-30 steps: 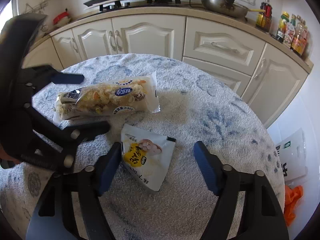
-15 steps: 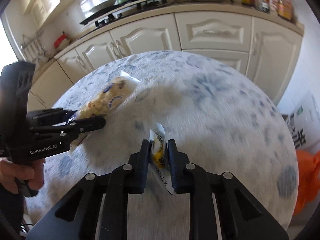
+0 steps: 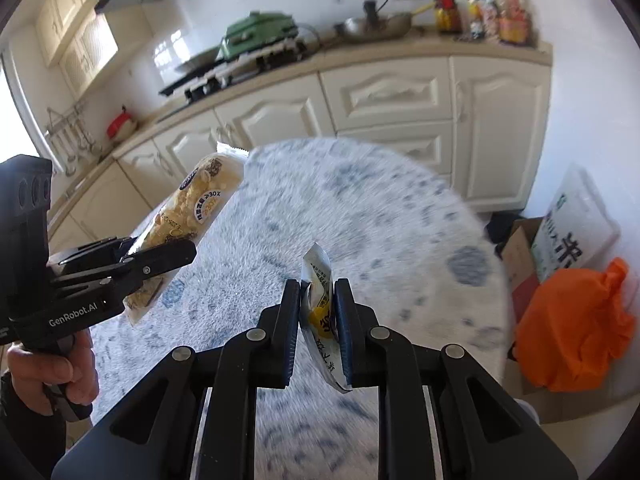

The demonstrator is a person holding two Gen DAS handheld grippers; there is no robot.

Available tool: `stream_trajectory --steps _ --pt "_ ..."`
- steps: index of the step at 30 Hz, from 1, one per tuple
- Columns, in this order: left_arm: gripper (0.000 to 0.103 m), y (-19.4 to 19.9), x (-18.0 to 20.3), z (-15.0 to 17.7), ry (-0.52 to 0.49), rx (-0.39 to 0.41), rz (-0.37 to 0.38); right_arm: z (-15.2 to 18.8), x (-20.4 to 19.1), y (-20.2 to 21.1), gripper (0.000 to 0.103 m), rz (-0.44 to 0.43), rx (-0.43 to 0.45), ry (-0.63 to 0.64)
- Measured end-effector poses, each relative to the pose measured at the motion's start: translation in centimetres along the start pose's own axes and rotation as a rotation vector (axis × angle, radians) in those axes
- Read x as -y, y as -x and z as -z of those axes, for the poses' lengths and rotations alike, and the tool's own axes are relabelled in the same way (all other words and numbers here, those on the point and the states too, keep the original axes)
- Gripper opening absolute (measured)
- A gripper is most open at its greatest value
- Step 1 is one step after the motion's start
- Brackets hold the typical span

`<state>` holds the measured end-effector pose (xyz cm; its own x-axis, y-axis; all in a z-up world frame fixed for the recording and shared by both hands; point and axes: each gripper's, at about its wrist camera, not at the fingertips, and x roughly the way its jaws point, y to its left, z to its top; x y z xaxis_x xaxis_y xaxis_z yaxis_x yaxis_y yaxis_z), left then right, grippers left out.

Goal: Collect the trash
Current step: 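Carry the nut-bar bag and white packet to the wastebasket and open both tools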

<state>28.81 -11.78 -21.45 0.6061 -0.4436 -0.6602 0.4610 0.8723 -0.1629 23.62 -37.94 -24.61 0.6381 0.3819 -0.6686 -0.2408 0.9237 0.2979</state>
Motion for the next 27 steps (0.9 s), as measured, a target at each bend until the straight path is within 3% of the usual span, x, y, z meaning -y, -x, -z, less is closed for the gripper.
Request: stream_trajectory --steps 13,21,27 --pt "0.027 5.8 9.9 -1.3 -0.11 0.118 0.109 0.8 5.6 12.4 0.018 0.151 0.186 -0.07" --pt "0.027 4.9 17.8 -1.2 -0.201 0.084 0.245 4.3 11.8 18.3 0.018 0.292 0.232 -0.205" --pt "0.027 2.7 24.3 -0.4 -0.273 0.011 0.322 7.8 17.1 21.1 0.017 0.388 0.228 -0.324"
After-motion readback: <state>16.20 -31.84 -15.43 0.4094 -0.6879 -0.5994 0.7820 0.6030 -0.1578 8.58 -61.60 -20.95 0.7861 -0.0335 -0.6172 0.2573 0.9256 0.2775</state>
